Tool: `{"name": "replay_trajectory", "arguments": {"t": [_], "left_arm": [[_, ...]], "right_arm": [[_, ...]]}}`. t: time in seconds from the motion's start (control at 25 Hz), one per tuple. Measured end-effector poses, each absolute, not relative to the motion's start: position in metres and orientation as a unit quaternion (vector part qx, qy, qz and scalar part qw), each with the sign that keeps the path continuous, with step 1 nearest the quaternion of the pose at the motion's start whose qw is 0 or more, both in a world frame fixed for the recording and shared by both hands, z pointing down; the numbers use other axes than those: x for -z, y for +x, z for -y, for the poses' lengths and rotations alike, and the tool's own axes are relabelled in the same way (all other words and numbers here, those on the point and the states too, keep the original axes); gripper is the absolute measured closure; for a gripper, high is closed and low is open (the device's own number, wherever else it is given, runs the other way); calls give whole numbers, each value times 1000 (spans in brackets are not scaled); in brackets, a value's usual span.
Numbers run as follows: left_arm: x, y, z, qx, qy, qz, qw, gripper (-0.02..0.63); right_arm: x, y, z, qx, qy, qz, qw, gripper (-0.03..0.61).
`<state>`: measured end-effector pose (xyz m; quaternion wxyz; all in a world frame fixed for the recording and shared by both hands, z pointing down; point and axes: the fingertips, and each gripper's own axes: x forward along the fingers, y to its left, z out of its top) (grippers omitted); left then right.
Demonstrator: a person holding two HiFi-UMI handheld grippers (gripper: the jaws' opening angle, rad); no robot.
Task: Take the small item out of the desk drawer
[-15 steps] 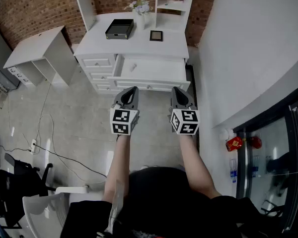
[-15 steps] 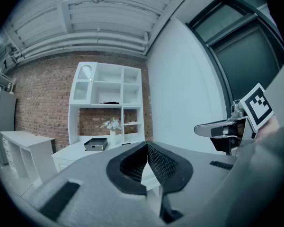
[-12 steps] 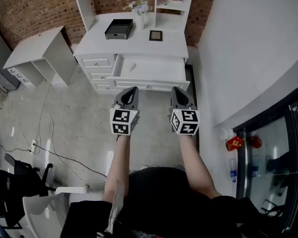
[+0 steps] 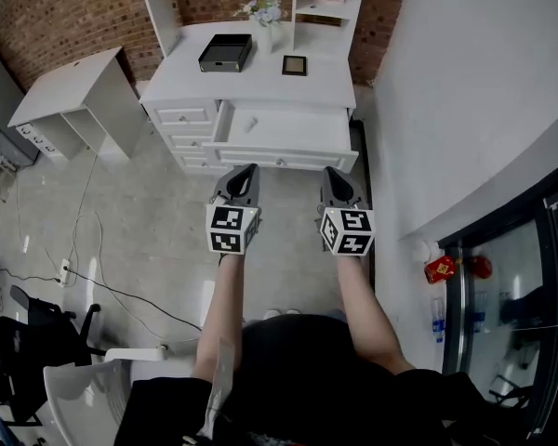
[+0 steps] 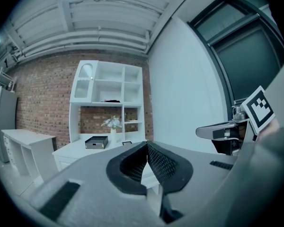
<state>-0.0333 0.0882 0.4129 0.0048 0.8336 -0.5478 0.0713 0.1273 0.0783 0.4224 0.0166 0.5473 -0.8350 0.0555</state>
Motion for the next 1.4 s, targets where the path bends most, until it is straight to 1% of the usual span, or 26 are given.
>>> {"name": "replay_trajectory", "arguments": {"t": [0.2,0.56,0.68,0.84,0.88,0.92,1.04,1.2,1.4], "left_arm": [[-424,-37,-91,-77,835,545,15,604],[-451,-43,-102,-79,842,531,44,603],[-446,-47,-101,-66,846,527,38,603],[-426,-53,-101,-47,853,520,12,597],[-418,-56,-101,-43,854,518,5,562],[-411,-57,-100,-38,856,516,-1,505],[-395,-62,-101,-32,859,510,-16,429],[-387,-69,-103,-36,860,508,-24,395],[-390,-75,-99,-37,860,509,-17,379]], "right_arm": [[-431,125,-81,-78,548,833,2,581],[-450,125,-95,-104,559,823,12,580],[-447,125,-95,-101,562,821,8,580],[-435,122,-98,-86,568,819,-6,580],[-430,120,-100,-80,568,819,-11,580],[-426,118,-100,-76,569,819,-15,580],[-413,112,-102,-64,569,820,-28,580],[-402,107,-101,-57,570,819,-36,580],[-398,106,-96,-58,575,815,-37,580]]}}
